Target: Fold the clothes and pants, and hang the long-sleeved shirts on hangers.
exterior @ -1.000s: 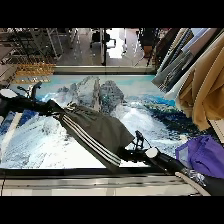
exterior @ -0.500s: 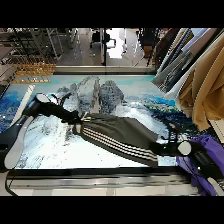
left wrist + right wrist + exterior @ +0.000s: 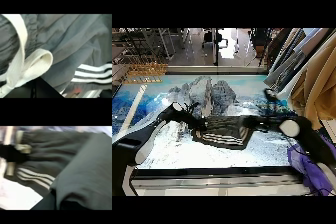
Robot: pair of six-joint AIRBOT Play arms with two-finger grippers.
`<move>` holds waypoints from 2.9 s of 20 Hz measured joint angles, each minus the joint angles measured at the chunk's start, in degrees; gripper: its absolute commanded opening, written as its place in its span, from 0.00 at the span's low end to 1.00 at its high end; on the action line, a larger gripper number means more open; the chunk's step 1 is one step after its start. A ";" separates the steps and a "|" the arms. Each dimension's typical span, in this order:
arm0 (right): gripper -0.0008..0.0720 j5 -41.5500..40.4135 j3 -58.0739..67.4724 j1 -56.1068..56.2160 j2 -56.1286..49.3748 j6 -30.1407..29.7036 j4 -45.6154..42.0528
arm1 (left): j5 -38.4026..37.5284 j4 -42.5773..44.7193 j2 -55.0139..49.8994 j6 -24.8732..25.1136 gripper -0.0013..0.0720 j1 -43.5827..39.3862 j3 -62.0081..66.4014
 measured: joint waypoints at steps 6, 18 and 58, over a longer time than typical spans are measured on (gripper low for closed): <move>0.13 0.61 16.83 15.54 -27.04 -5.07 1.79 | -3.78 0.20 6.40 -1.25 0.04 7.10 0.00; 0.70 21.70 24.39 -1.33 -19.58 -5.79 -0.09 | -21.38 2.99 16.35 -1.16 0.04 27.65 0.02; 0.95 14.05 10.25 -8.98 -32.59 -11.37 17.00 | -22.49 2.97 16.61 2.08 0.04 14.01 -1.03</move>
